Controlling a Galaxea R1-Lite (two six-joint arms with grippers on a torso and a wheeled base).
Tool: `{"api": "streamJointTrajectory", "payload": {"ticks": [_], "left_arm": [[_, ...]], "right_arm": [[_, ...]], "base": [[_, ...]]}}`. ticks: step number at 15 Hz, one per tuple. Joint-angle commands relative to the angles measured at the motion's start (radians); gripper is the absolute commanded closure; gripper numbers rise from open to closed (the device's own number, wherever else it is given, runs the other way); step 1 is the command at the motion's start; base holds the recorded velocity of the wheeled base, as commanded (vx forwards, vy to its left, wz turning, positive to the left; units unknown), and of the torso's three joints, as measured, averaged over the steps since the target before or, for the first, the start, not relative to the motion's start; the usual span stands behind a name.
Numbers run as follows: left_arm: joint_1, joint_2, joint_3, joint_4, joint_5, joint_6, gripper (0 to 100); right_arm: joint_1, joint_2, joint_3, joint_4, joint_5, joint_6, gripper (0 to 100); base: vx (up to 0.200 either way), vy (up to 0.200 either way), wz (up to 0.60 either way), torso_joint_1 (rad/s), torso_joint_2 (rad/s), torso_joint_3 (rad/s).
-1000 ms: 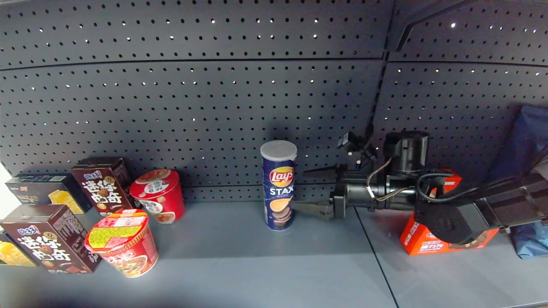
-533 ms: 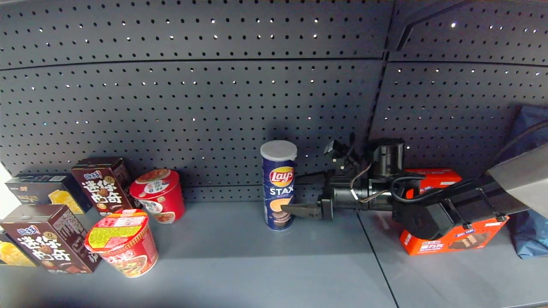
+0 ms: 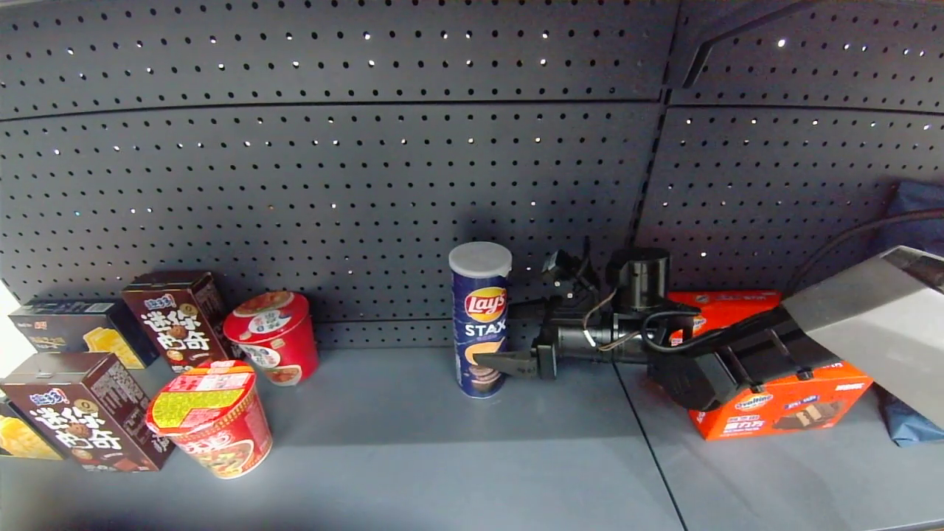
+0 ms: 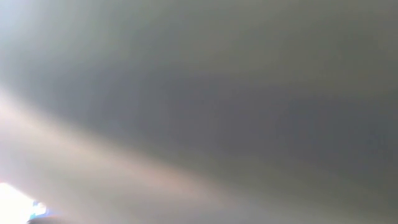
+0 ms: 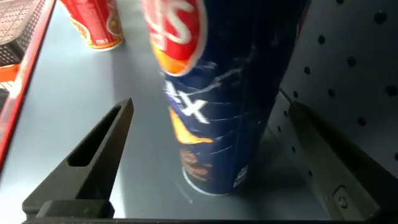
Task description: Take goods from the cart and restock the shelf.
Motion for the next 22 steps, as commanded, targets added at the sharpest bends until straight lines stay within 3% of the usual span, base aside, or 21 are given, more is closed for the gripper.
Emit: {"api": "streamJointTrajectory", "payload": {"ticks": [1, 10, 11, 16, 19, 22], "left_arm": [[0.001, 0.001, 0.006, 0.0, 0.0, 0.0, 100], [0.001, -0.001, 0.017, 0.0, 0.001, 0.002, 100], [0.001, -0.001, 0.017, 0.0, 0.001, 0.002, 100], [0.001, -0.001, 0.017, 0.0, 0.0, -0.001, 100], [0.001, -0.001, 0.017, 0.0, -0.002, -0.032, 100], [0.001, -0.001, 0.017, -0.002, -0.002, -0.035, 100]], "right_arm": [[0.001, 0.044, -0.027, -0.001, 0.0, -0.001, 0], [0.015, 0.177, -0.151, -0.016, 0.0, -0.001, 0], [0.018, 0.189, -0.165, -0.033, -0.007, 0.001, 100], [0.03, 0.099, -0.111, -0.021, -0.038, 0.004, 100], [0.088, -0.03, -0.007, 0.001, -0.122, 0.006, 100], [0.16, -0.151, 0.113, -0.007, -0.227, 0.033, 100]], "base": [[0.0, 0.0, 0.0, 0.0, 0.0, 0.0], [0.0, 0.0, 0.0, 0.0, 0.0, 0.0], [0.0, 0.0, 0.0, 0.0, 0.0, 0.0], [0.0, 0.0, 0.0, 0.0, 0.0, 0.0], [0.0, 0.0, 0.0, 0.0, 0.0, 0.0], [0.0, 0.0, 0.0, 0.0, 0.0, 0.0]]}}
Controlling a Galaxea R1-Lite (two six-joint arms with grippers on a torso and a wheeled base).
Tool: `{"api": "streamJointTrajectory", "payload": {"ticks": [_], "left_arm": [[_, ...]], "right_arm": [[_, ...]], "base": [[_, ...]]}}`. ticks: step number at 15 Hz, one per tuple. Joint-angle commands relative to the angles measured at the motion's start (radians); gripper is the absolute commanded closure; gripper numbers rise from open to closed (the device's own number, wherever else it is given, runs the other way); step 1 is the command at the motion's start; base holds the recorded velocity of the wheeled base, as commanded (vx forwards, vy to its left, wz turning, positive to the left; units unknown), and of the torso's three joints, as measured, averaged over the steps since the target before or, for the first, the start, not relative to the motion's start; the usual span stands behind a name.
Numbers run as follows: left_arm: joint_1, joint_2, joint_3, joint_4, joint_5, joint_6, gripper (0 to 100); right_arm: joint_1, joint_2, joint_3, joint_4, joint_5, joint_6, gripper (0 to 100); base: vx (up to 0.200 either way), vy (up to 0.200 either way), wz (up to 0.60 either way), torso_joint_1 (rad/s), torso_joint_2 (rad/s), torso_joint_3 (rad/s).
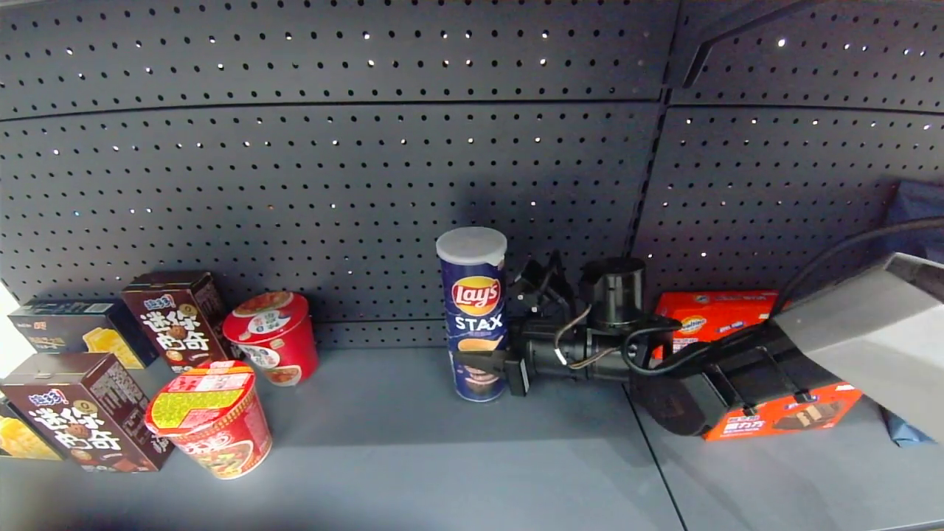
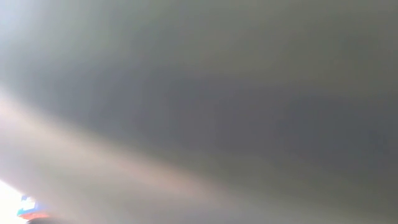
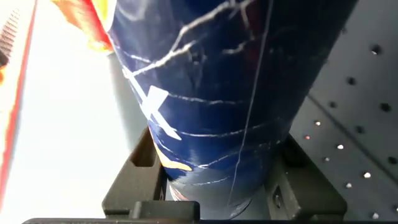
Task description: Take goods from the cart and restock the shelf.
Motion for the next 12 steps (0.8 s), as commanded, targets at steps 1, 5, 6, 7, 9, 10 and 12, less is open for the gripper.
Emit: {"api": "streamJointTrajectory", "payload": {"ticks": [1, 5, 6, 7, 9, 10, 12], "left_arm": [[0.001, 0.0, 0.0, 0.0, 0.0, 0.0, 100], [0.001, 0.0, 0.0, 0.0, -0.001, 0.0, 100], [0.001, 0.0, 0.0, 0.0, -0.001, 0.0, 100], [0.001, 0.0, 0.0, 0.0, -0.001, 0.0, 100], [-0.001, 0.0, 0.0, 0.0, -0.001, 0.0, 100], [-0.001, 0.0, 0.0, 0.0, -0.003, 0.0, 100], [-0.001, 0.0, 0.0, 0.0, -0.003, 0.0, 100]], "right_arm": [[0.066, -0.145, 0.102, -0.006, -0.067, 0.027, 100], [0.115, -0.288, 0.257, -0.009, -0.123, 0.055, 100], [0.117, -0.318, 0.3, -0.014, -0.124, 0.055, 100], [0.115, -0.346, 0.337, -0.026, -0.123, 0.055, 100], [0.115, -0.443, 0.463, -0.044, -0.124, 0.056, 100], [0.107, -0.466, 0.487, -0.038, -0.126, 0.058, 100], [0.057, -0.51, 0.562, -0.046, -0.139, 0.055, 100]], "base": [[0.0, 0.0, 0.0, 0.0, 0.0, 0.0], [0.0, 0.0, 0.0, 0.0, 0.0, 0.0], [0.0, 0.0, 0.0, 0.0, 0.0, 0.0], [0.0, 0.0, 0.0, 0.0, 0.0, 0.0], [0.0, 0.0, 0.0, 0.0, 0.0, 0.0], [0.0, 0.0, 0.0, 0.0, 0.0, 0.0], [0.0, 0.0, 0.0, 0.0, 0.0, 0.0]]}}
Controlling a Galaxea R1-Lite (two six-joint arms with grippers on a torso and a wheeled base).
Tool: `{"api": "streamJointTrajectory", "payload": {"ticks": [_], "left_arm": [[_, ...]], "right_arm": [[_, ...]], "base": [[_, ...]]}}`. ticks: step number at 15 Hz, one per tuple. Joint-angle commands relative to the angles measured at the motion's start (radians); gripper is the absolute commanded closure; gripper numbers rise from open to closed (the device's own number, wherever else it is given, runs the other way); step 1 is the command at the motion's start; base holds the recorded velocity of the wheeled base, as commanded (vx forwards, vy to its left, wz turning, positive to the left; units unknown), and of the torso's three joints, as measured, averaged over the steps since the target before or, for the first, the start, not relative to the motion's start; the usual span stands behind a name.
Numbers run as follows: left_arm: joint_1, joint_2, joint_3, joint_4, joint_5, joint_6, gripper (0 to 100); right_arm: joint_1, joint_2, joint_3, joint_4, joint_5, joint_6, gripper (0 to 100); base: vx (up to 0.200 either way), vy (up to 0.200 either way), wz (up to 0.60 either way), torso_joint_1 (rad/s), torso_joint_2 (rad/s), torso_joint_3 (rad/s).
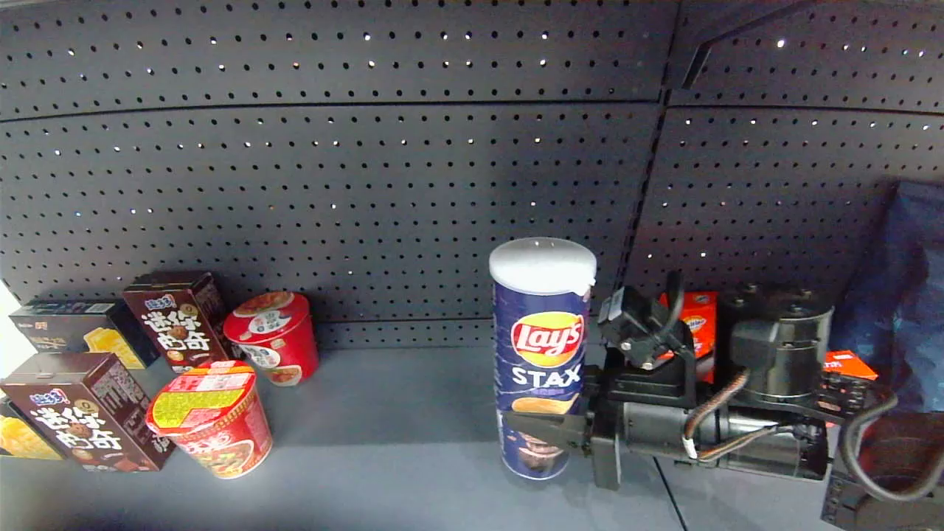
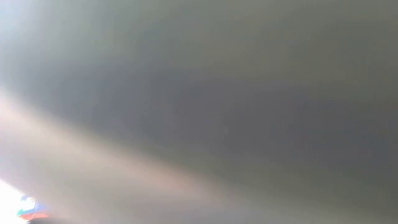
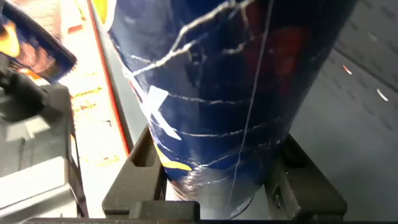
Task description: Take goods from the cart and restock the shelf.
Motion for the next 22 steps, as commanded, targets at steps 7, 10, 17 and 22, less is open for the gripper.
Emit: {"api": "streamJointTrajectory", "payload": {"ticks": [7, 10, 17, 22], "left_arm": [[-0.001, 0.0, 0.0, 0.0, 0.001, 0.003, 100], [0.001, 0.0, 0.0, -0.001, 0.004, 0.0, 100], [0.001, 0.0, 0.0, -0.001, 0.007, 0.0, 100], [0.001, 0.0, 0.0, -0.001, 0.007, 0.0, 100]], "right_arm": [[-0.054, -0.057, 0.21, -0.16, -0.006, 0.004, 100], [-0.063, -0.011, 0.23, -0.237, -0.004, 0.004, 100], [-0.054, 0.067, 0.239, -0.286, -0.003, 0.004, 100], [-0.023, 0.081, 0.241, -0.286, -0.003, 0.002, 100]], "base": [[0.0, 0.0, 0.0, 0.0, 0.0, 0.0], [0.0, 0.0, 0.0, 0.0, 0.0, 0.0], [0.0, 0.0, 0.0, 0.0, 0.0, 0.0], [0.0, 0.0, 0.0, 0.0, 0.0, 0.0]]}}
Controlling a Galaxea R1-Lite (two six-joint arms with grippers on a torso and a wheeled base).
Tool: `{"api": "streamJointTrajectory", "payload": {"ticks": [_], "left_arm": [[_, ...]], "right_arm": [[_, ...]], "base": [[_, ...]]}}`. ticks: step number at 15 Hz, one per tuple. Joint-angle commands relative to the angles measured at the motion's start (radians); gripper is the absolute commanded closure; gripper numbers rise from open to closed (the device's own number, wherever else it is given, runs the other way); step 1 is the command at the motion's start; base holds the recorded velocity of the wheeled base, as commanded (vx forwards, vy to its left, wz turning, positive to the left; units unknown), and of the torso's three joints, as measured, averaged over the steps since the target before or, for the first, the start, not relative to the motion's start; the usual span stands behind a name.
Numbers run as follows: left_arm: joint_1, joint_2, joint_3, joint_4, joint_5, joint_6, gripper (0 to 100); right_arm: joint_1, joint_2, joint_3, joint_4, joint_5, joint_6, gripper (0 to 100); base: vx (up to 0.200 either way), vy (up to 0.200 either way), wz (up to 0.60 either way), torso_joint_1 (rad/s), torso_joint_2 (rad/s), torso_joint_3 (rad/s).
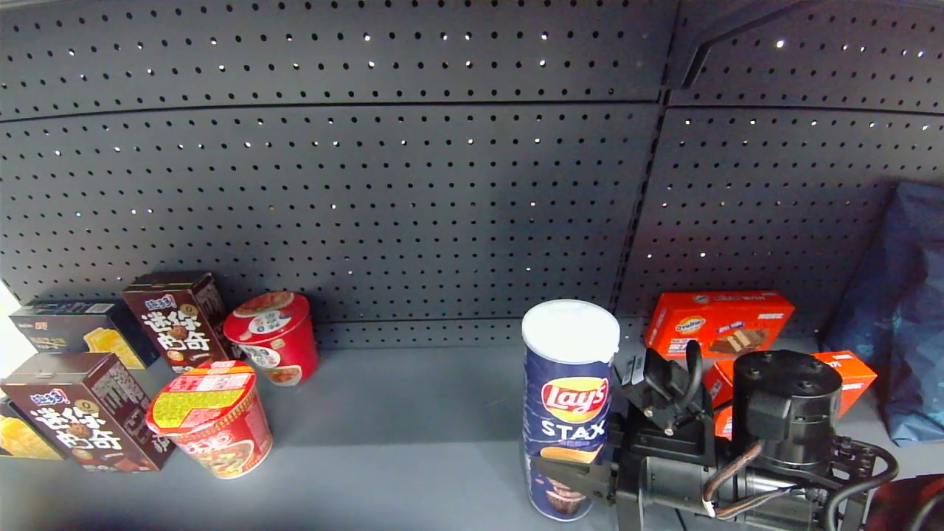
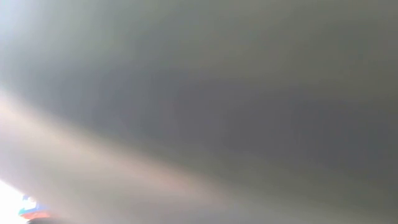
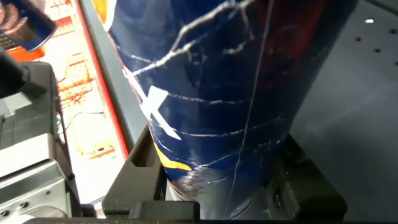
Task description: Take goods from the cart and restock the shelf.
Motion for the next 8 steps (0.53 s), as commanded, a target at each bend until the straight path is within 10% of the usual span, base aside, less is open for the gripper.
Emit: {"api": "streamJointTrajectory", "payload": {"ticks": [1, 8], "left_arm": [[-0.001, 0.0, 0.0, 0.0, 0.0, 0.0, 100], [0.001, 0.0, 0.0, 0.0, -0.003, 0.0, 100]], "right_arm": [[0.015, 0.022, -0.002, -0.001, 0.0, -0.001, 100], [0.019, 0.069, -0.014, -0.024, 0.0, -0.001, 100]], "base": [[0.0, 0.0, 0.0, 0.0, 0.0, 0.0], [0.0, 0.0, 0.0, 0.0, 0.0, 0.0]]}}
